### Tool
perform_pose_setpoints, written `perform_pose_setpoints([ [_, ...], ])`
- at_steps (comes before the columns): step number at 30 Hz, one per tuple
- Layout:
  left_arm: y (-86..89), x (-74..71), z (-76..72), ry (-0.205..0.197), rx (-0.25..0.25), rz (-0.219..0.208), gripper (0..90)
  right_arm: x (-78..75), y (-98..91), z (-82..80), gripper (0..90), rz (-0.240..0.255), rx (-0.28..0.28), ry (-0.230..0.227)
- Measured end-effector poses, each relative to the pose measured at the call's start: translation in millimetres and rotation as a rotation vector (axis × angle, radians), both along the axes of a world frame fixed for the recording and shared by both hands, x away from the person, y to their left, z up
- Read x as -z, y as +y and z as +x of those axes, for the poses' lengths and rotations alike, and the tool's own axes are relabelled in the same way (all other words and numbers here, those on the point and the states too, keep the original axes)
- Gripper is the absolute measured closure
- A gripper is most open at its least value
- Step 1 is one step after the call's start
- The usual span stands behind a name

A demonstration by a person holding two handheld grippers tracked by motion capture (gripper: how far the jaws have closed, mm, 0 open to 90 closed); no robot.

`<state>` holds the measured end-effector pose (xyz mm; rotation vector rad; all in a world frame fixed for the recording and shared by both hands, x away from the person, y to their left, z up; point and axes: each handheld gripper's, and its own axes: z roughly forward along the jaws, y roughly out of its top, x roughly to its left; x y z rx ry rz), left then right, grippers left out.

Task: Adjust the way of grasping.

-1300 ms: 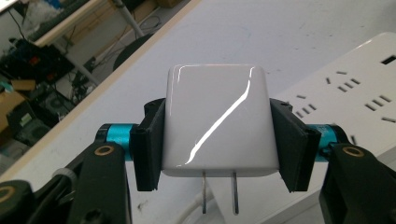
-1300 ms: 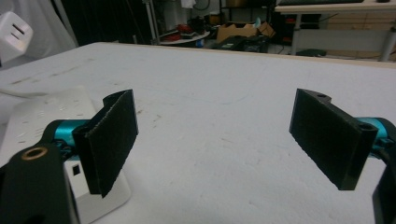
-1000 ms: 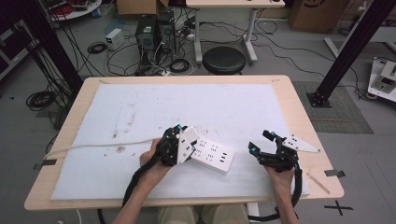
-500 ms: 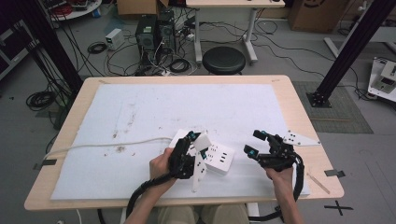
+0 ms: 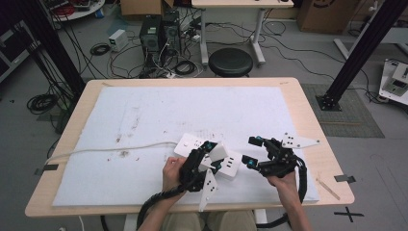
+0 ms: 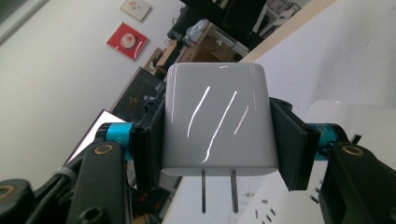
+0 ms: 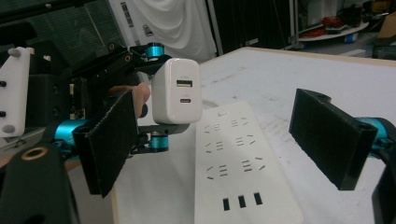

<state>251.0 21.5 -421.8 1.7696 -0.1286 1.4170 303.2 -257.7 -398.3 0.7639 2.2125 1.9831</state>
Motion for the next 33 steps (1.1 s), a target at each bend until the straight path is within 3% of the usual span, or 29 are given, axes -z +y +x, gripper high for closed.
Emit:
perform_pose_setpoints([
  [1,-1.4,0.5,-0.6,-0.013,0.006,0.004,42.6,0.5,1.2,-0.4,15.8,-0.001,-0.012,0.017],
  [9,-7.3,7.6,-6.1,-0.06,0.053,0.005,42.6,1.3,7.8,-1.7,16.2,-0.02,-0.083,0.012],
  [18,-14.6,9.7,-10.3,-0.086,0.11,0.014,42.6,2.6,15.1,0.2,16.6,-0.024,-0.145,0.044],
  [28,-18.7,10.3,-11.7,-0.085,0.128,0.024,42.5,4.9,25.1,1.6,27.3,-0.044,-0.199,0.042],
  [33,-20.9,10.7,-13.3,-0.091,0.139,0.035,42.5,6.6,25.2,1.6,37.2,-0.035,-0.219,0.037],
])
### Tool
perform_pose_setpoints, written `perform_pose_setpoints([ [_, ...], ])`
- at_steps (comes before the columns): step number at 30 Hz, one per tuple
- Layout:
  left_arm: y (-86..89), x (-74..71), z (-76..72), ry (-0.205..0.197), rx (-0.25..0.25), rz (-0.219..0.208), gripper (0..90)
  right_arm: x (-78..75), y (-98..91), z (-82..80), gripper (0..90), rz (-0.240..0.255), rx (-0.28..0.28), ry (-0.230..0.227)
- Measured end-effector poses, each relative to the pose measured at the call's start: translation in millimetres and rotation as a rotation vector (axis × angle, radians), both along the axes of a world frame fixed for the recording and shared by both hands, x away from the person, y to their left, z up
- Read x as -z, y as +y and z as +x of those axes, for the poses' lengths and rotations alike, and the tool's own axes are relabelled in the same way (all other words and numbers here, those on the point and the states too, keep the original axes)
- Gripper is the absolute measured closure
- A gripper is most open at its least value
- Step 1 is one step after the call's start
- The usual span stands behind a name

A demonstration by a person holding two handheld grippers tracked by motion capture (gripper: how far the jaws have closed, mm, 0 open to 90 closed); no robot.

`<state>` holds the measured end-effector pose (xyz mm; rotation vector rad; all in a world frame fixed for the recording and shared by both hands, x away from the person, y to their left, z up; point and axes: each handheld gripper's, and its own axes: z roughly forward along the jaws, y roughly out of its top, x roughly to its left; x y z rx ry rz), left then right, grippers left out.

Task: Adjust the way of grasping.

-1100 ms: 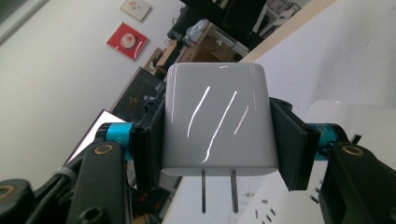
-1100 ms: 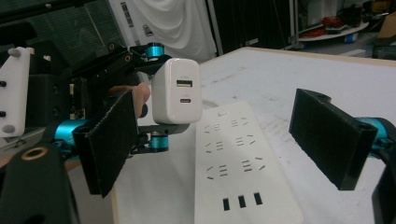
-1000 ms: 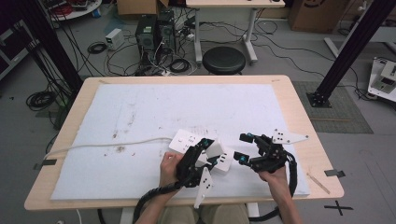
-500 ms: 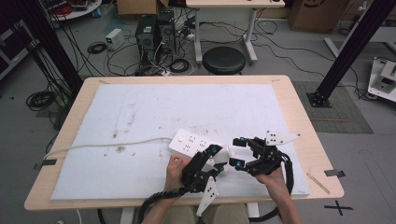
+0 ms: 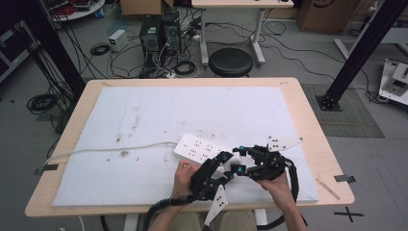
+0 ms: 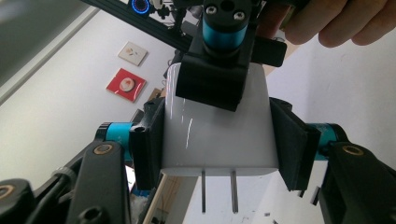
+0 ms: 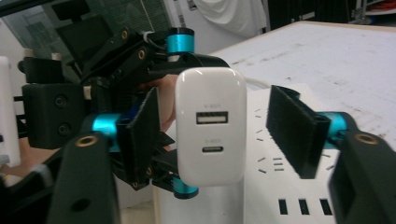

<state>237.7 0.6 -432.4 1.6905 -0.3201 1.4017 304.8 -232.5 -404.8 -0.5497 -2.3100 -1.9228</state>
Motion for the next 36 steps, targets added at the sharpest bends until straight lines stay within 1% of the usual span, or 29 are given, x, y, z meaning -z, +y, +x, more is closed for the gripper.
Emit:
perform_pose_setpoints([
  [2,-1.3,0.6,-0.2,0.001,0.003,-0.001,42.5,0.2,0.2,0.2,38.8,0.003,-0.003,-0.002],
  [5,-1.8,0.3,-0.2,-0.007,-0.001,0.001,42.5,0.6,0.6,-0.5,42.2,-0.013,-0.01,0.009],
  [7,-2.0,0.5,-0.2,-0.008,0.002,0.002,42.5,1.0,1.3,-0.2,43.8,-0.013,-0.02,-0.005],
  [8,-2.1,0.5,-0.3,-0.008,0.006,0.002,42.5,0.9,1.2,-0.9,44.9,-0.015,-0.021,0.005],
  [11,-2.5,0.5,-0.5,-0.01,0.009,0.003,42.5,1.8,1.7,-0.3,47.8,-0.014,-0.026,-0.003],
  [12,-2.6,0.7,-0.6,-0.009,0.01,0.003,42.5,2.0,2.0,-0.5,49.0,-0.013,-0.031,0.001],
  [14,-2.6,0.7,-0.7,-0.009,0.01,0.004,42.5,2.7,2.4,0.1,50.0,-0.012,-0.035,-0.008],
  [17,-2.8,0.7,-1.1,-0.018,0.014,0.009,42.5,2.9,2.8,-0.3,51.0,-0.012,-0.039,-0.001],
  [18,-2.8,0.7,-1.2,-0.021,0.014,0.011,42.5,3.1,3.0,0.2,51.9,-0.012,-0.04,-0.014],
  [24,-3.1,0.9,-1.9,-0.032,0.019,0.015,42.5,2.7,2.8,-1.1,53.5,-0.018,-0.044,-0.007],
  [25,-3.2,0.9,-2.1,-0.036,0.017,0.021,42.5,3.2,2.9,-0.9,55.7,-0.018,-0.046,-0.013],
  [26,-3.2,0.7,-2.1,-0.037,0.019,0.022,42.5,3.5,3.1,-0.8,56.3,-0.016,-0.043,-0.021],
  [28,-3.4,0.8,-1.8,-0.038,0.019,0.022,42.5,3.7,2.5,-1.2,58.2,-0.016,-0.048,-0.019],
  [30,-3.3,0.8,-1.9,-0.039,0.019,0.021,42.5,4.1,2.7,-0.6,59.7,-0.009,-0.048,-0.031],
  [31,-3.3,0.8,-1.9,-0.039,0.019,0.021,42.5,4.2,2.4,-1.1,60.5,-0.011,-0.049,-0.024],
  [33,-3.1,0.8,-1.6,-0.036,0.022,0.02,42.5,4.2,2.6,-1.2,62.2,-0.016,-0.053,-0.031],
  [36,-3.0,0.5,-1.4,-0.038,0.023,0.018,42.5,4.4,2.7,-1.7,62.5,-0.012,-0.052,-0.029],
])
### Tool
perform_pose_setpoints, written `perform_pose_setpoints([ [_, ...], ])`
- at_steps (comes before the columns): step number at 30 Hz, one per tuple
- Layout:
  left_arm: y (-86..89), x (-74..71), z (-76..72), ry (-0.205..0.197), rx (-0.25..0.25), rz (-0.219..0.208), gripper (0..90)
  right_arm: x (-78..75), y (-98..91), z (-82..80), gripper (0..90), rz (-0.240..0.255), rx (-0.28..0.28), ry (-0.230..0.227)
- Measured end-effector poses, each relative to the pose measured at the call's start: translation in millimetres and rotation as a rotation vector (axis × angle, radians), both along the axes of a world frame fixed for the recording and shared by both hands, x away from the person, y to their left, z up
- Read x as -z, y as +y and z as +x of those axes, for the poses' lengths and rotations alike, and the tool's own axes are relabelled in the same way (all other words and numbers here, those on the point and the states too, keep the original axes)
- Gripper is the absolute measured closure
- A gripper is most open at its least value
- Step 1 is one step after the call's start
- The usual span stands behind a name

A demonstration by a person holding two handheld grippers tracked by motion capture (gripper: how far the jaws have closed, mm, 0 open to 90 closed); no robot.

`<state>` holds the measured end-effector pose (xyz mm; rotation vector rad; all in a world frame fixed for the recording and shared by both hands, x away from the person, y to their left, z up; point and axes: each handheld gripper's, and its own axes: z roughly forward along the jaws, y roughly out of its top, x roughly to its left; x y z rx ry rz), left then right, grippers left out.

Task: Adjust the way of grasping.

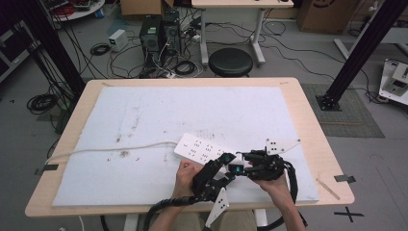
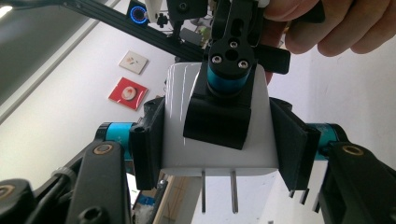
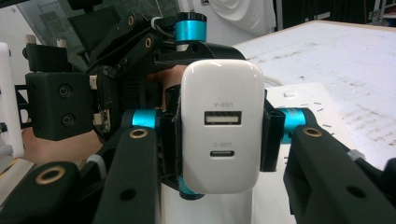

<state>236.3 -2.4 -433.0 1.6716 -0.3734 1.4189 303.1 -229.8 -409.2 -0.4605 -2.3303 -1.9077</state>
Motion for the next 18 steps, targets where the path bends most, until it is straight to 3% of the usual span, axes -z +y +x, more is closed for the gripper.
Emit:
perform_pose_setpoints([
  [3,0.1,-0.1,-0.1,-0.001,-0.001,0.001,42.5,0.6,0.6,1.1,62.6,0.013,0.001,-0.019],
  [5,0.1,0.1,-0.1,-0.003,-0.004,0.009,42.5,0.4,0.2,-0.4,62.7,0.002,0.002,0.002],
  [10,-0.3,1.1,-0.3,0.001,-0.011,0.023,42.5,2.1,1.1,-1.0,62.8,-0.011,0.02,-0.011],
  [18,0.5,0.6,-1.1,0.006,-0.009,0.021,42.4,2.7,1.4,-2.1,63.0,-0.005,0.017,0.004],
])
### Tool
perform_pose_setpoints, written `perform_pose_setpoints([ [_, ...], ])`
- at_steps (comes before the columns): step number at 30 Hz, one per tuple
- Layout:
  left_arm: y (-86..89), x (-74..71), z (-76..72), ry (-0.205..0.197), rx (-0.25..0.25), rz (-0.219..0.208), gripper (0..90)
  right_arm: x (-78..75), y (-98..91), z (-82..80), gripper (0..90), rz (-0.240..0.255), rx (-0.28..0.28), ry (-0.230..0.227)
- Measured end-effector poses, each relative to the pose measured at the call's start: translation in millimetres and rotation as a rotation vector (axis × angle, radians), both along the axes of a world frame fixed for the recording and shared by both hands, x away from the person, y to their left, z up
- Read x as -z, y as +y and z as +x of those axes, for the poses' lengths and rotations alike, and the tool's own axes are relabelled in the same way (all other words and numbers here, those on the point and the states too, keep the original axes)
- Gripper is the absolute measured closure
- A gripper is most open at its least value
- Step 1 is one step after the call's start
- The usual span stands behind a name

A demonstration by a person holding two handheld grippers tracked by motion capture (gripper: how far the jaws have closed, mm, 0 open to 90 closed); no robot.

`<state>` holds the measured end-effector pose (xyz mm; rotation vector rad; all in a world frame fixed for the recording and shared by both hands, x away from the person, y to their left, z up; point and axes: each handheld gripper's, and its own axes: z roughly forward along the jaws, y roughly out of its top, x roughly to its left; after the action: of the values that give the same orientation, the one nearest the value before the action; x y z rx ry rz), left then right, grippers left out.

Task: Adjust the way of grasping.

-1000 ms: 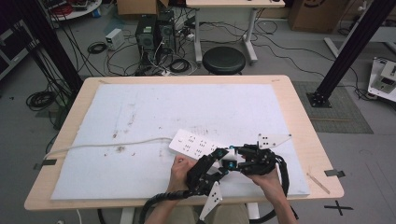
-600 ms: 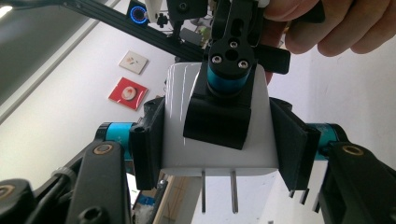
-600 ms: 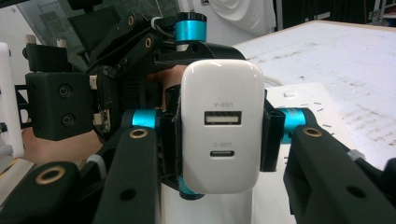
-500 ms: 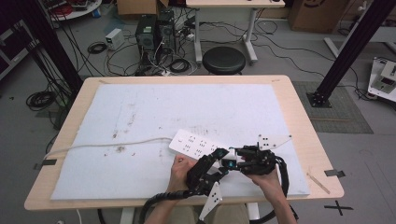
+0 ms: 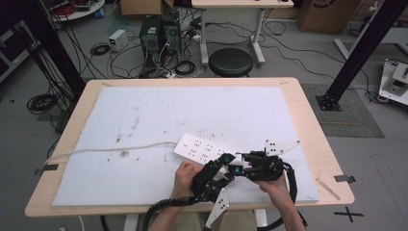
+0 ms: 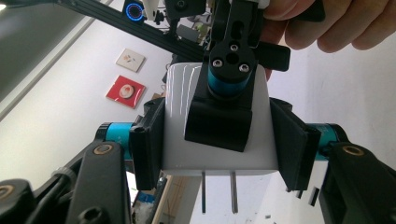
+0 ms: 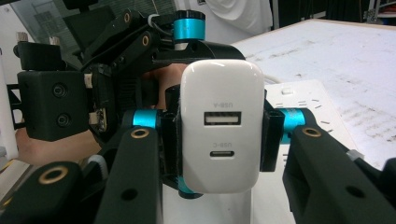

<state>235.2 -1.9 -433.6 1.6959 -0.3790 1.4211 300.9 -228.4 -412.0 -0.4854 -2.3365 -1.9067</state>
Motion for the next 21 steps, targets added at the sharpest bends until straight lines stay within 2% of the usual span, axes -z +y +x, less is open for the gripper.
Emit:
perform_pose_setpoints([
  [13,1.1,-1.2,-0.2,-0.002,-0.001,-0.001,42.3,-0.6,1.2,-0.7,63.3,0.006,0.004,-0.007],
  [18,1.3,-1.1,0.6,0.016,-0.003,-0.007,42.2,-0.1,1.2,0.7,63.3,0.009,0.003,0.0],
  [21,1.0,-1.1,3.3,0.051,-0.01,-0.013,41.1,0.3,0.7,0.8,63.2,0.0,0.01,0.007],
])
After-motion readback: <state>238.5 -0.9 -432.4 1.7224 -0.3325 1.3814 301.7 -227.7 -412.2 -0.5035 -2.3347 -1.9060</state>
